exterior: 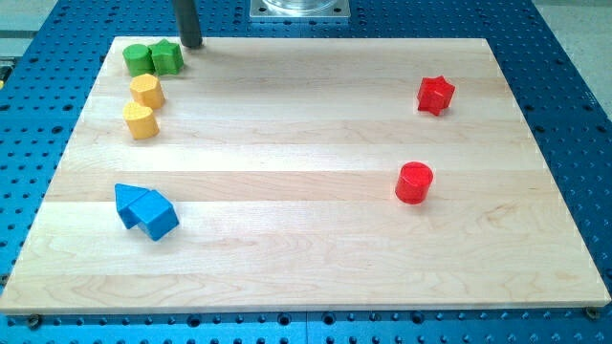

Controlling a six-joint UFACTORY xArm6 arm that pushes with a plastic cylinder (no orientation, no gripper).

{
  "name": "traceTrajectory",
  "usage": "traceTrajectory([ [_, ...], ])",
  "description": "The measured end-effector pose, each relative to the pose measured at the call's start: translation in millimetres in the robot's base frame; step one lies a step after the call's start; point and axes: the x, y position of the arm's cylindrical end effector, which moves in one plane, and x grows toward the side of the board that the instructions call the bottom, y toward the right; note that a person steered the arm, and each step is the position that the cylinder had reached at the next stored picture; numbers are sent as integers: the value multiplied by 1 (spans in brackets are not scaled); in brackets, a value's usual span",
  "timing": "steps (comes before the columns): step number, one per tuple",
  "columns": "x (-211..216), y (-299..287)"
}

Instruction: Slide the green blocks vertical to the yellow blocks

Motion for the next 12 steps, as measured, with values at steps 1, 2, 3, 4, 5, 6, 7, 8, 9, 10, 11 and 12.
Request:
traceTrajectory([
  [1,35,-27],
  [2,62,17],
  [3,83,28],
  [4,68,-4],
  [5,71,-22],
  [6,6,-24],
  [7,1,-64],
  [8,33,-116],
  [9,84,-125],
  [10,99,-103],
  [11,67,-68],
  [12,41,-67],
])
